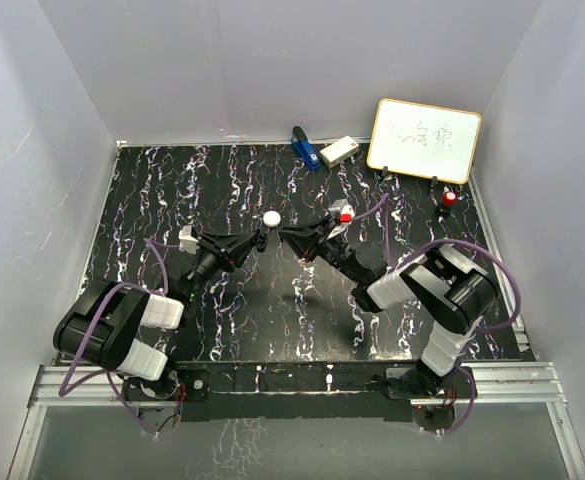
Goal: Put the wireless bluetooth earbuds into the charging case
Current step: Place the earbud in the charging case.
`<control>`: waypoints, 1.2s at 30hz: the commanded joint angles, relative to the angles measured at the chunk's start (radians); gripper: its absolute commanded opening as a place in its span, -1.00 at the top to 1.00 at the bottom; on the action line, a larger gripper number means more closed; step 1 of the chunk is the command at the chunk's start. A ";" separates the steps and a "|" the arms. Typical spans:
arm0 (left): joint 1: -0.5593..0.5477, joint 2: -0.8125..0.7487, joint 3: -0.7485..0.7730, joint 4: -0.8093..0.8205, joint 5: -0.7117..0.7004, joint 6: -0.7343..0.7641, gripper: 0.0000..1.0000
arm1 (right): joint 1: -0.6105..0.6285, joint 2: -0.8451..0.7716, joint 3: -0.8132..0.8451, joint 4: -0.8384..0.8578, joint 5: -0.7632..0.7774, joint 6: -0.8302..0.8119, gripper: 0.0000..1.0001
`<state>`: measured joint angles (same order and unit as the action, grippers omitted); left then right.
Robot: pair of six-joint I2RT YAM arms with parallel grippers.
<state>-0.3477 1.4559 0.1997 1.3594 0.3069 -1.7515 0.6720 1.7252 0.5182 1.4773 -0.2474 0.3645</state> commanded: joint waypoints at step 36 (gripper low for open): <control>-0.108 0.140 0.100 0.208 -0.061 -0.040 1.00 | 0.013 -0.029 0.046 0.337 -0.052 -0.077 1.00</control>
<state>-0.4427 1.5990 0.2718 1.4132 0.2504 -1.7748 0.6792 1.7241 0.5339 1.4780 -0.2913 0.3180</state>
